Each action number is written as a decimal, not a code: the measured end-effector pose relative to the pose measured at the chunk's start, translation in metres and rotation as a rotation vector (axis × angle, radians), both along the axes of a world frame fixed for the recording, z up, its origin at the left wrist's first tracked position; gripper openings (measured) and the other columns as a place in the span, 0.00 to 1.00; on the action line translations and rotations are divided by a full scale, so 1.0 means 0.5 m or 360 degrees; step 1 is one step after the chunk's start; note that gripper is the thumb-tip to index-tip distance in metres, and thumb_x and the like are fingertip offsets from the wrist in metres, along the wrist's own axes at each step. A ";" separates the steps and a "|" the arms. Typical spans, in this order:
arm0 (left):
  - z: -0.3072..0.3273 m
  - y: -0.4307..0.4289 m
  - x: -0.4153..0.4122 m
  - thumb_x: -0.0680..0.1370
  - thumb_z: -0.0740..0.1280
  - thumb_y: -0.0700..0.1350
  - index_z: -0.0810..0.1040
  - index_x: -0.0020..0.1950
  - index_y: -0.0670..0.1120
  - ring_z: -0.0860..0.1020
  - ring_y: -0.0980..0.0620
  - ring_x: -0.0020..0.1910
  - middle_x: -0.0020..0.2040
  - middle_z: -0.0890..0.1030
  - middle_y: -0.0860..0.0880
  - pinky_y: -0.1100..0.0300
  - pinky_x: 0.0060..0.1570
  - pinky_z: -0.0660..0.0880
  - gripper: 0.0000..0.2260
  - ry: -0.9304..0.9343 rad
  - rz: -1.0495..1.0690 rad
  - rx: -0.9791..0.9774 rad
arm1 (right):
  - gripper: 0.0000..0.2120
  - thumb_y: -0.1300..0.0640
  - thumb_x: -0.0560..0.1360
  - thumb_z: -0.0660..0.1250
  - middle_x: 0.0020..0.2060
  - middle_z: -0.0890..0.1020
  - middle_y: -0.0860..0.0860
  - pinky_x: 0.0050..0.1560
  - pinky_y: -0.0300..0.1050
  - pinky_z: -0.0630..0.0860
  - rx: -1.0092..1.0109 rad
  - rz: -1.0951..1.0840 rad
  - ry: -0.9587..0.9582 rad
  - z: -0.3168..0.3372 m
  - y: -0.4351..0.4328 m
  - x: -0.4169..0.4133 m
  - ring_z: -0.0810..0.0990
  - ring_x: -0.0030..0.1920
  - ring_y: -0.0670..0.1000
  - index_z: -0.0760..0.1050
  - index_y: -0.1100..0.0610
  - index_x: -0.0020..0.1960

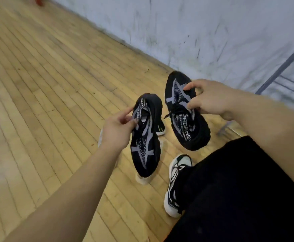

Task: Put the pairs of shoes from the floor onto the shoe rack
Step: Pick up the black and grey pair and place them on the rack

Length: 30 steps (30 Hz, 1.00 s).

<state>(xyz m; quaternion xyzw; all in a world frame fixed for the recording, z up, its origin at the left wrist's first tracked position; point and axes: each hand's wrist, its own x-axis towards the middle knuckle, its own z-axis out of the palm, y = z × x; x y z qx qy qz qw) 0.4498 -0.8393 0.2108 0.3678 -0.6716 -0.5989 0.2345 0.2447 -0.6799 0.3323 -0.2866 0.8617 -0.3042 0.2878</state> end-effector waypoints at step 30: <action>0.360 0.747 -0.862 0.78 0.71 0.36 0.84 0.56 0.60 0.87 0.42 0.41 0.42 0.89 0.47 0.46 0.50 0.84 0.17 0.0318 -0.1096 -0.0121 | 0.24 0.58 0.76 0.70 0.52 0.84 0.53 0.49 0.50 0.84 -0.1151 -0.1944 0.0462 0.113 1.015 -0.498 0.86 0.47 0.51 0.75 0.48 0.71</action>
